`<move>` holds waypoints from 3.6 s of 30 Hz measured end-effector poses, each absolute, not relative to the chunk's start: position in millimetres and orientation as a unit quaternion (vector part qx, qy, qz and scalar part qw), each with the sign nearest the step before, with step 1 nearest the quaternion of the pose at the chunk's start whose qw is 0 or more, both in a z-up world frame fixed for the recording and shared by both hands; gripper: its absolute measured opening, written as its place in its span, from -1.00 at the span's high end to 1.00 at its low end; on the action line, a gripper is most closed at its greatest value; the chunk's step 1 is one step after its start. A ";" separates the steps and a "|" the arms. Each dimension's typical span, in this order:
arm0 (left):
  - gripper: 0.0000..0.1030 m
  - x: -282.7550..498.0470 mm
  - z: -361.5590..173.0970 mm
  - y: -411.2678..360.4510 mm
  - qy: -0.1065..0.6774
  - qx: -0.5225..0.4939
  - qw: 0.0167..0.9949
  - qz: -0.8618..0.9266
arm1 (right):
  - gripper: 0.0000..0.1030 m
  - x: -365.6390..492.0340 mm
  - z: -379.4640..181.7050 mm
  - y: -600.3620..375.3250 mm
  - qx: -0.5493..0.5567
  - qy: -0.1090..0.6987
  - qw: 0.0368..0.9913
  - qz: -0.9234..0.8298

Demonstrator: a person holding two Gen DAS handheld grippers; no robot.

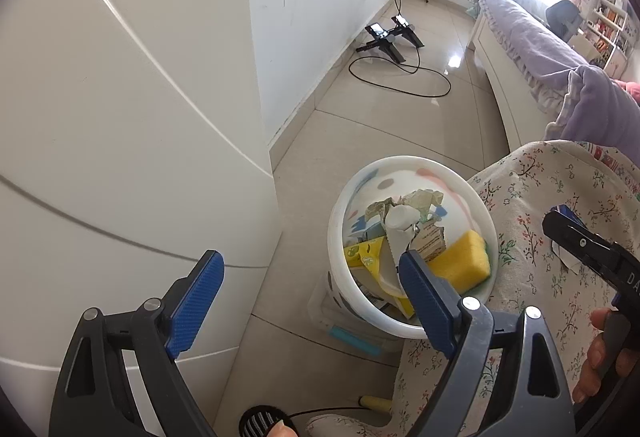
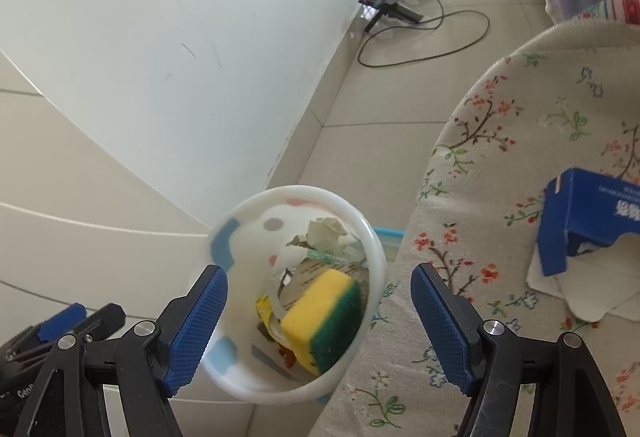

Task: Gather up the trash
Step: 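Grasp the white tissue with the right tool while the left tool grasps the blue tissue box, then carry the tissue and blue box to the wastebasket and open both tools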

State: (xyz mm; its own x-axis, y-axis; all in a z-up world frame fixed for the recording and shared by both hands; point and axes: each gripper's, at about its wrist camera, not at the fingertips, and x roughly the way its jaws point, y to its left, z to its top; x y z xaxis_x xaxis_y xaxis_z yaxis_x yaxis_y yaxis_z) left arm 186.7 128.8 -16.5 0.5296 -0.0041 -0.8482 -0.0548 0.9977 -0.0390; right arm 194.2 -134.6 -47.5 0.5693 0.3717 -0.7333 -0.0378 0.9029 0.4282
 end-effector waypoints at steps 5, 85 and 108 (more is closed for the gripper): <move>-0.77 185.9 -16.1 126.7 0.487 -0.034 0.873 0.010 | -0.56 190.0 -46.0 -138.2 0.174 0.456 0.866 0.105; 0.64 215.9 -70.1 -172.0 0.471 0.055 0.857 -0.200 | 0.54 158.2 -85.0 -370.4 0.145 0.509 0.841 -0.118; 1.00 180.6 -40.9 -148.0 0.459 0.048 0.862 -0.211 | 0.55 122.1 -33.5 -383.2 0.152 0.477 0.858 -0.114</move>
